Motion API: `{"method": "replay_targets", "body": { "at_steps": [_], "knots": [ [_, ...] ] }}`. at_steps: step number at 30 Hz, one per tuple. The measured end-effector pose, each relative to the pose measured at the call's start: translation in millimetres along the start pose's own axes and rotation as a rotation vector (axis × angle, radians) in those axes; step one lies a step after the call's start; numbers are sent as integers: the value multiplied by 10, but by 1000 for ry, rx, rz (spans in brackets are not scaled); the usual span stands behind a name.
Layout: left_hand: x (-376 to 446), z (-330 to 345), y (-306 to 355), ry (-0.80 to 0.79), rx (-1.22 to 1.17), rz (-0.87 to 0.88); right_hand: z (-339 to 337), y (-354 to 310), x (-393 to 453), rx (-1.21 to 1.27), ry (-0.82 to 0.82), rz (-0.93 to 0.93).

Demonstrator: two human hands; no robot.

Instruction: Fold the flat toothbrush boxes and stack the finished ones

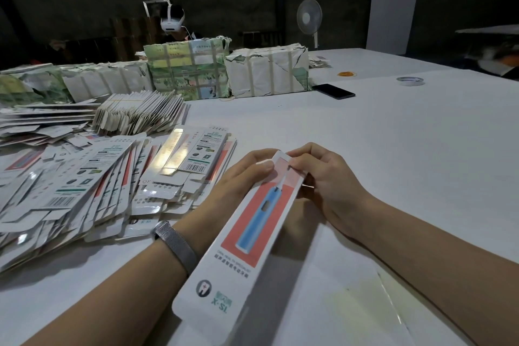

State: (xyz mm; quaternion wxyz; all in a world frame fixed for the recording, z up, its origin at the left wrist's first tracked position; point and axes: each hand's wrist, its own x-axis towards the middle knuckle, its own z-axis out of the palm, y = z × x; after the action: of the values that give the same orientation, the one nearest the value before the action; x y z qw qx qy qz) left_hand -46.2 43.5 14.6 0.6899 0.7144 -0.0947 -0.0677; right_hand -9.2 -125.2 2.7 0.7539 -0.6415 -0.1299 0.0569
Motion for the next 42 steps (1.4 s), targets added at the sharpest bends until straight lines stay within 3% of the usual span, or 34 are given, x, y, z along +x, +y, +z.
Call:
{"method": "replay_targets", "body": {
  "at_steps": [13, 30, 42],
  "knots": [
    [-60, -11, 68, -79, -135, -49, -5, -13, -5, -28, 30, -10],
    [-57, -2, 47, -78, -85, -1, -13, 8, -23, 0, 2, -68],
    [-24, -11, 2, -11, 177, 92, -22, -3, -35, -19, -67, -76]
  ]
}}
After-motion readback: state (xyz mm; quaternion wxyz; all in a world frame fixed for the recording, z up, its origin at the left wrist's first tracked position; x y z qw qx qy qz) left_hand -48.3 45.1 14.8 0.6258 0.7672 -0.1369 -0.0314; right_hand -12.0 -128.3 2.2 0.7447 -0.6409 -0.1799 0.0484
